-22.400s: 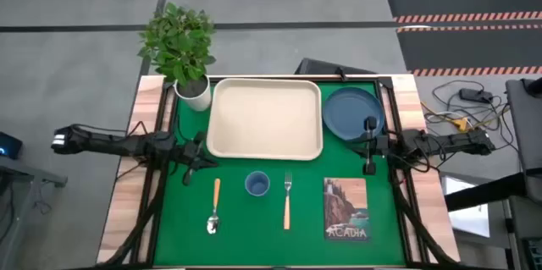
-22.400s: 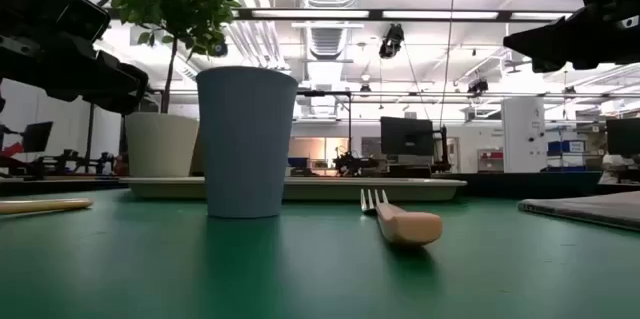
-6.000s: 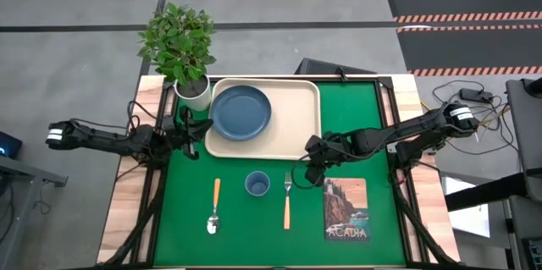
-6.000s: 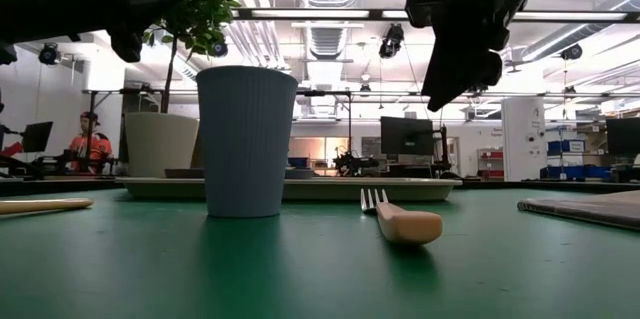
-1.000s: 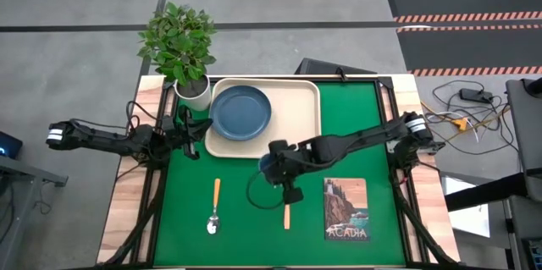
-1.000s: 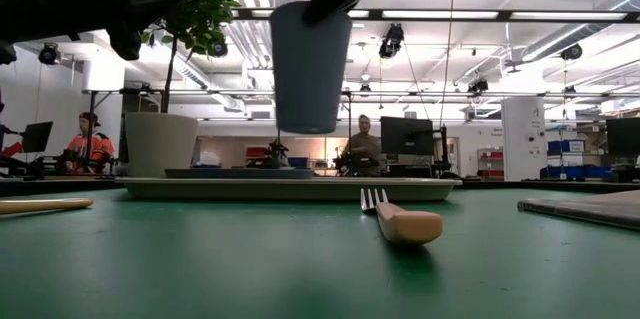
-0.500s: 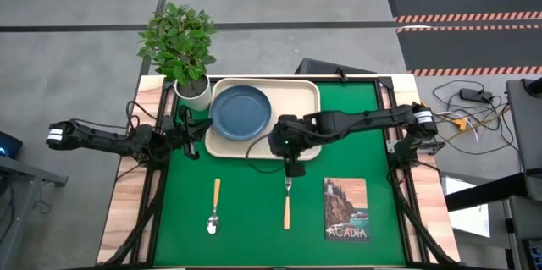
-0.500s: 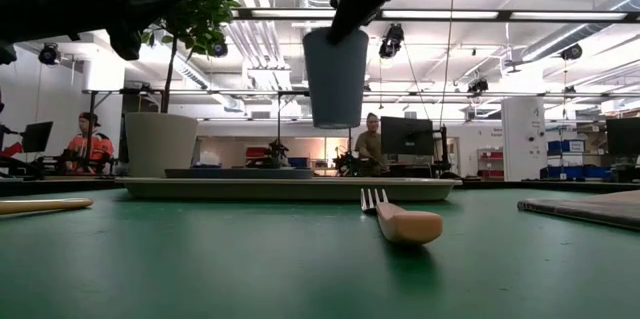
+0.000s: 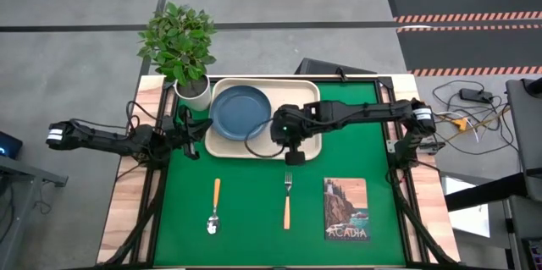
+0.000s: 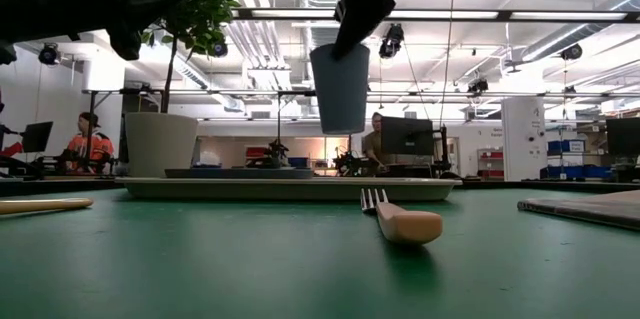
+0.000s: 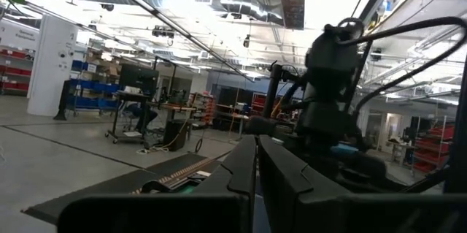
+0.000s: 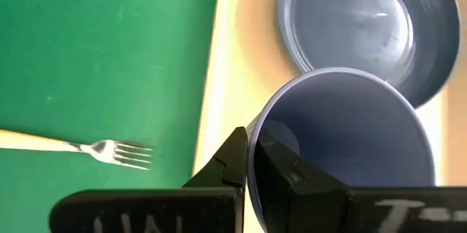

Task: Pick and place plate/cup/fork/spoon on tray
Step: Put the blue cup on the white serving tray at the top right of the blue plate

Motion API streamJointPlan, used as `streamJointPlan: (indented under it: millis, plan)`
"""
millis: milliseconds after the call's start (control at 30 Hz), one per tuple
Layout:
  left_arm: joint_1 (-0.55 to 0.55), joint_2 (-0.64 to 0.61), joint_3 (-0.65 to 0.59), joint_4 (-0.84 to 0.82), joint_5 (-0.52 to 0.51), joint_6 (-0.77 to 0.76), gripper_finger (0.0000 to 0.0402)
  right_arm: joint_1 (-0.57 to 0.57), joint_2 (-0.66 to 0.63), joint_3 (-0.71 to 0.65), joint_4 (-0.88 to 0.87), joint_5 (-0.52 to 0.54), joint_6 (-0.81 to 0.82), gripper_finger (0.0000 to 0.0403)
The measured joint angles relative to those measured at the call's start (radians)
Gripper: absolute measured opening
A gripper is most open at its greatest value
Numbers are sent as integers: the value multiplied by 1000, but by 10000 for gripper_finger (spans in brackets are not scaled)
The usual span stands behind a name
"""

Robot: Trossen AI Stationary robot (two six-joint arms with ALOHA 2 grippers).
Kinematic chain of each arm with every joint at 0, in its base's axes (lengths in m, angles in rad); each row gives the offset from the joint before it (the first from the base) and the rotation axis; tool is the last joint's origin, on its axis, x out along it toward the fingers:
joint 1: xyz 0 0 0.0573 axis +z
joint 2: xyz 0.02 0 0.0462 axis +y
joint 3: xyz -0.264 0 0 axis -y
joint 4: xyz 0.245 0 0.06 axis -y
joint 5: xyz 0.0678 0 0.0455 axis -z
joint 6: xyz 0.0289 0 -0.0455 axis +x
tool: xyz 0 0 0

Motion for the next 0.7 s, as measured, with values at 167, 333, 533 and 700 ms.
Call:
streamJointPlan:
  millis: [167, 333, 533, 700]
  plan:
    - [0, 0, 0, 0, 0, 0, 0, -82, 0, 0, -3, 1, -34, 9]
    - [0, 0, 0, 0, 0, 0, 0, -182, 0, 0, -3, 0, -50, 9]
    - [0, 0, 0, 0, 0, 1, 0, -296, 15, -10, 56, -8, -68, 9]
    - [0, 0, 0, 0, 0, 3, 0, -371, 34, -49, 158, -19, -71, 9]
